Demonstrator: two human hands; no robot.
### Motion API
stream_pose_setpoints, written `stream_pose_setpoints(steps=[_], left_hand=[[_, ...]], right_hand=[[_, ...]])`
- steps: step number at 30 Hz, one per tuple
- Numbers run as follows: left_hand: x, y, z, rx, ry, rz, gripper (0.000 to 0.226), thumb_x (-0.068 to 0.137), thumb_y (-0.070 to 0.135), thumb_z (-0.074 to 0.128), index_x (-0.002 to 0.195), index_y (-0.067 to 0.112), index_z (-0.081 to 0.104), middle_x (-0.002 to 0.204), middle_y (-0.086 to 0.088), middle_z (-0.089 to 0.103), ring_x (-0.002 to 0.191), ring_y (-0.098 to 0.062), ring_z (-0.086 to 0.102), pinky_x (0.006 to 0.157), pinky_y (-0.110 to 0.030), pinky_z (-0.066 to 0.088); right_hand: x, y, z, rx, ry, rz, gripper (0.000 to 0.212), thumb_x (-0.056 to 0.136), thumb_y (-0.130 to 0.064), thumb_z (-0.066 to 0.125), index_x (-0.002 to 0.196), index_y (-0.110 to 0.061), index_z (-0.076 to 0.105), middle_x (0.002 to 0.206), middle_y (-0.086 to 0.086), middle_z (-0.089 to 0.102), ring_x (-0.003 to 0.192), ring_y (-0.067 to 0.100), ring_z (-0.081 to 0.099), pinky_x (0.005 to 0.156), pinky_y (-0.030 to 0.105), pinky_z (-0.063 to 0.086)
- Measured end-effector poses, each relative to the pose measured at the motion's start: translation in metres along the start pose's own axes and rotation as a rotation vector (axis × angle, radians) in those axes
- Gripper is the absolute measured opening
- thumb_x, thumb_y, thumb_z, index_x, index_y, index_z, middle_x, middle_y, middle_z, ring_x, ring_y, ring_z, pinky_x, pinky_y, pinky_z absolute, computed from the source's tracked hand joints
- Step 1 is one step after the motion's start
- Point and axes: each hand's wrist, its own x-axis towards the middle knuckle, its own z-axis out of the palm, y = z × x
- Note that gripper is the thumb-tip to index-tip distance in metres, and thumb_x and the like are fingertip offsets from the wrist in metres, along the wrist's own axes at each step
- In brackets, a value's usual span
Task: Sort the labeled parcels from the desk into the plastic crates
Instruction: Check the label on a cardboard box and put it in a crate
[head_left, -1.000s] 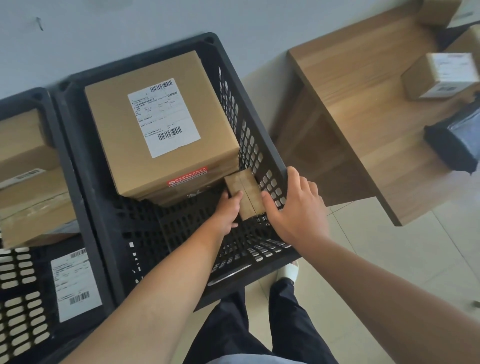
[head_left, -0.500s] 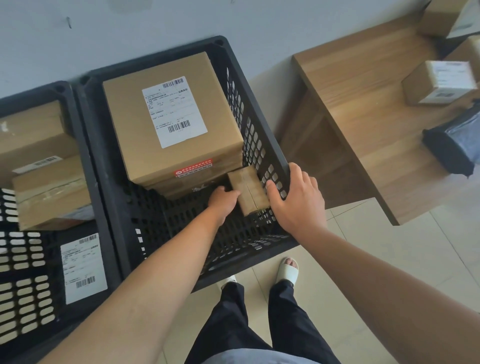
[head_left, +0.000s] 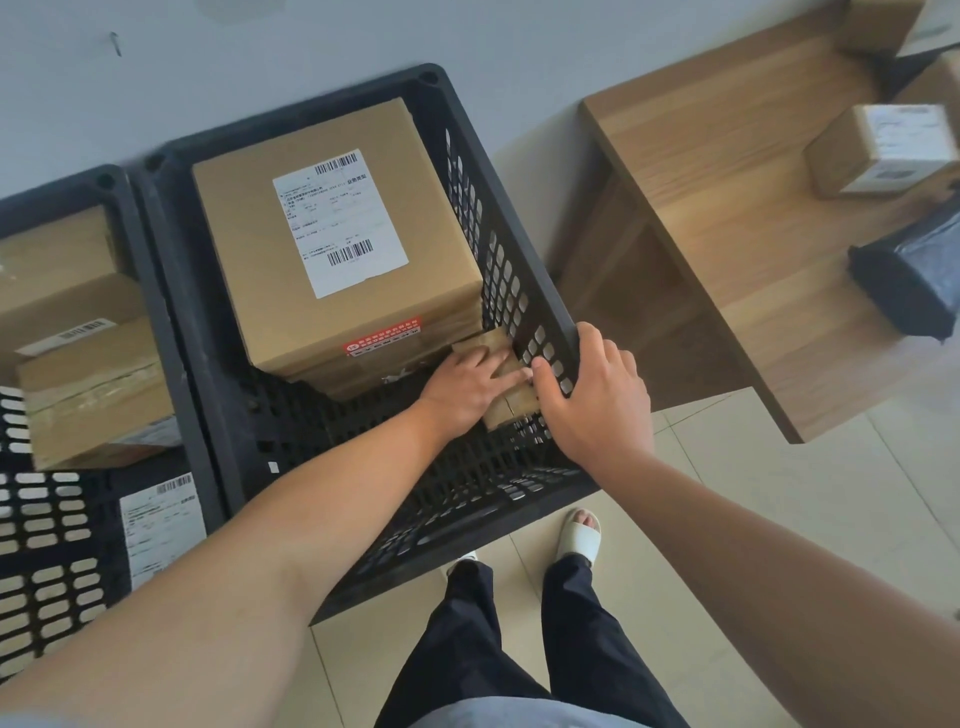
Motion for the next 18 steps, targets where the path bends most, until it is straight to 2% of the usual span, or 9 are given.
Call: stream_pose_setpoints(steps=[5,11,15,18], left_hand=[[0.002,0.0,0.001,-0.048,0.057,-0.03,0.064,0.102,0.01,0.053,0.159,0.023,0.028,0.165,-0.004,0.029,0.144,-0.028,0.037,0.112,-0.043,0.042],[0.006,-0.004,0.006,0.03,0.119,0.027,0.058,0.1,0.012,0.057,0.155,0.018,0.038,0.162,-0.009,0.036,0.15,-0.031,0.031,0.117,-0.047,0.036],[0.006,-0.01,0.007,0.053,0.142,0.05,0.053,0.09,0.01,0.072,0.14,0.017,0.058,0.149,-0.016,0.053,0.139,-0.038,0.047,0.109,-0.051,0.045],[0.008,-0.013,0.009,0.024,0.129,0.028,0.057,0.092,0.008,0.069,0.146,0.02,0.054,0.151,-0.015,0.052,0.14,-0.039,0.047,0.11,-0.051,0.044]], right_hand=[[0.0,-0.001,0.001,0.014,0.0,0.005,0.062,0.098,-0.059,0.047,0.148,-0.023,0.038,0.142,0.001,0.057,0.128,0.025,0.052,0.106,0.053,0.05],[0.0,0.0,0.003,0.009,0.007,-0.007,0.061,0.097,-0.061,0.047,0.144,-0.023,0.04,0.137,0.0,0.059,0.124,0.024,0.054,0.103,0.051,0.052],[0.001,0.002,0.004,0.015,0.015,-0.013,0.061,0.097,-0.061,0.049,0.144,-0.023,0.04,0.137,0.0,0.059,0.124,0.024,0.054,0.102,0.052,0.052],[0.001,0.003,0.006,0.023,0.021,-0.02,0.06,0.096,-0.061,0.048,0.143,-0.023,0.041,0.135,0.0,0.06,0.122,0.024,0.054,0.101,0.051,0.053]])
